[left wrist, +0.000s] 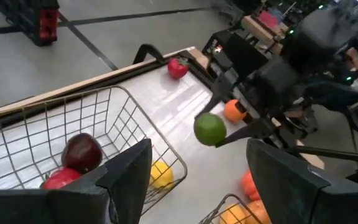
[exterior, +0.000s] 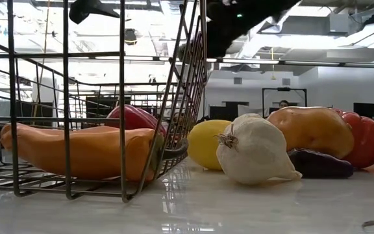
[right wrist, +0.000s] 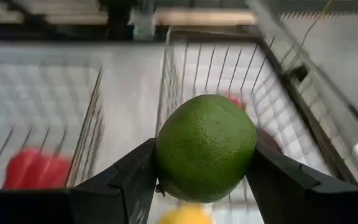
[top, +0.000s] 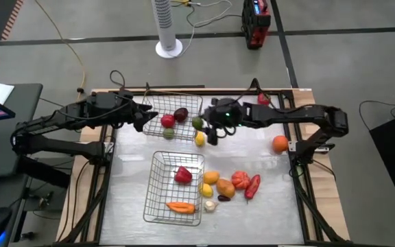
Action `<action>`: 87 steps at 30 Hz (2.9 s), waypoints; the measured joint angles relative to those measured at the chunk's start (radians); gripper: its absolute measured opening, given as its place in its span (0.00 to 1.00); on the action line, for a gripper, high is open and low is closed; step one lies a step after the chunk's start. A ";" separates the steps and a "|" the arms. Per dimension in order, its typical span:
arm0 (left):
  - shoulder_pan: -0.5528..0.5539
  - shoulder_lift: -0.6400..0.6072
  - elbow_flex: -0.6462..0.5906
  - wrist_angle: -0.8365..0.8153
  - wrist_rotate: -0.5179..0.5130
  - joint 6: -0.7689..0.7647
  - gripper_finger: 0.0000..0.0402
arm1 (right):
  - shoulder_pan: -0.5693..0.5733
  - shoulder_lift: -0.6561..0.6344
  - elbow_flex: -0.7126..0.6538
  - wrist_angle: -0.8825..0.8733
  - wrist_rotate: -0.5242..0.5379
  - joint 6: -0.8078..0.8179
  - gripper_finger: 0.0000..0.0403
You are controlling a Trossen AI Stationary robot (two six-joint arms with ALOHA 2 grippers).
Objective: Sort produce into baskets
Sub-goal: Put the lime into the top wire basket, then put the top lemon into the top wire basket
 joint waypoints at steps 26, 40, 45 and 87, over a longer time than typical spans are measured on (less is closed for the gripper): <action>-0.002 -0.012 0.000 -0.029 0.059 -0.013 0.62 | -0.120 0.156 0.259 -0.455 -0.084 0.023 0.91; -0.001 -0.011 0.000 -0.034 0.055 0.008 0.62 | -0.035 0.121 -0.180 0.035 -0.061 0.031 0.82; -0.001 -0.009 -0.001 -0.035 0.055 0.002 0.62 | -0.010 0.158 -0.188 0.129 -0.023 0.028 0.82; 0.005 -0.025 -0.001 -0.110 0.062 -0.032 0.62 | -0.034 0.178 -0.205 0.091 -0.134 0.093 0.58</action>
